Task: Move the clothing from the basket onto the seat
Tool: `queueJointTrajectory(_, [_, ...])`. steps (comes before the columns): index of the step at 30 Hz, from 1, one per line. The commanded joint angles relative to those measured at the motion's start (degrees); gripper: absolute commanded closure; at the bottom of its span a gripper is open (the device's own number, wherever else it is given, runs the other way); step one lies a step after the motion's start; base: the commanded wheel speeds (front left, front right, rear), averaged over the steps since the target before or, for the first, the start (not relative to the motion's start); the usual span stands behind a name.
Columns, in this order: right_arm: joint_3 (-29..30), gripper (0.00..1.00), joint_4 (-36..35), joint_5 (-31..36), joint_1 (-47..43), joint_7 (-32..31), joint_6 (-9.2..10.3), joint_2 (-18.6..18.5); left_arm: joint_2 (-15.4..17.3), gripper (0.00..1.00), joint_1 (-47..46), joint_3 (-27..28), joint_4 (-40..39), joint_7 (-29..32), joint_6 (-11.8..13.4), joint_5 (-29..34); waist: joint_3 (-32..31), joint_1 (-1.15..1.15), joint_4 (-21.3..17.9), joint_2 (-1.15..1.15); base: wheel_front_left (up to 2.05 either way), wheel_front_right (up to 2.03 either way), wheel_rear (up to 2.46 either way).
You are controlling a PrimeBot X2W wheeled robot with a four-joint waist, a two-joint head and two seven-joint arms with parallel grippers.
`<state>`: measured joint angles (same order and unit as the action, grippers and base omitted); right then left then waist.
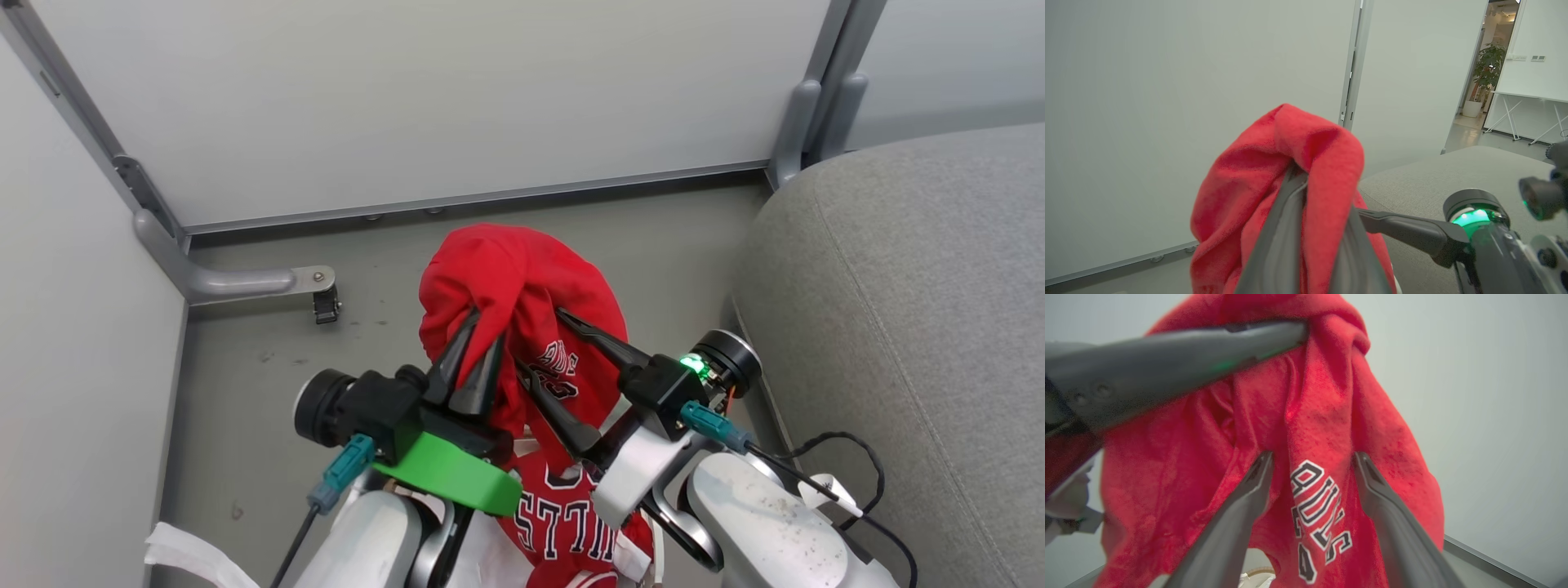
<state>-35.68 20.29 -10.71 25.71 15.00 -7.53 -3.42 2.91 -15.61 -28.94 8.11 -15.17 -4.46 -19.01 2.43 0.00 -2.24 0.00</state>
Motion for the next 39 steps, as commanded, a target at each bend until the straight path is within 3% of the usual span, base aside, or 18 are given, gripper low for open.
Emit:
queueJointTrajectory(1, [-0.1,0.28,0.9,-0.7,0.7,0.3,0.08,0.2,0.1,1.0,0.8,-0.7,-0.1,0.0,0.4,-0.8,-0.3,0.0,0.8,0.0,0.0,0.0,0.0])
queueJointTrajectory(2, [-0.3,0.88,1.7,-1.1,1.0,0.3,0.08,0.3,0.1,1.0,0.8,-1.2,-0.1,0.0,0.5,-1.0,-0.3,0.0,1.1,0.0,0.0,0.0,0.0])
queueJointTrajectory(3, [-0.2,1.0,2.3,-2.0,1.0,0.3,0.08,0.3,0.1,1.0,0.7,-1.6,-0.1,0.0,0.6,-1.2,-0.3,0.0,1.3,0.0,0.0,0.0,0.0])
queueJointTrajectory(7, [0.4,1.0,1.9,-4.5,0.6,0.3,0.08,0.4,0.0,1.0,0.5,-2.4,0.0,0.0,1.1,-1.1,-0.1,0.0,1.6,0.0,0.0,0.0,0.0])
queueJointTrajectory(8, [0.9,1.0,1.6,-4.7,0.3,0.3,0.08,0.4,0.0,0.85,0.4,-2.4,0.0,0.0,1.1,-0.8,0.0,0.0,1.5,0.0,0.0,0.0,0.0])
queueJointTrajectory(10, [2.3,1.0,0.3,-5.3,-1.0,0.3,0.08,0.4,0.0,0.0,0.3,-1.8,-0.6,0.0,1.5,-0.5,0.2,0.0,0.9,0.0,0.0,0.0,0.0])
queueJointTrajectory(18, [7.6,1.0,-3.8,-4.7,-6.3,0.3,0.08,0.4,0.1,0.0,1.6,1.4,-1.5,0.0,0.4,1.4,1.6,0.0,-5.9,0.0,0.0,0.0,0.0])
queueJointTrajectory(32, [14.8,1.0,-8.0,-3.1,-13.4,0.3,0.08,0.4,0.1,0.0,4.4,4.0,-1.1,0.0,-2.1,5.4,4.8,0.0,-24.3,0.0,0.0,0.0,0.0])
queueJointTrajectory(39, [17.8,1.0,-8.3,-2.3,-13.2,0.3,0.08,0.3,0.1,0.0,4.2,3.7,-0.3,0.0,-2.6,6.4,7.3,0.0,-27.8,0.0,0.0,0.0,0.0])
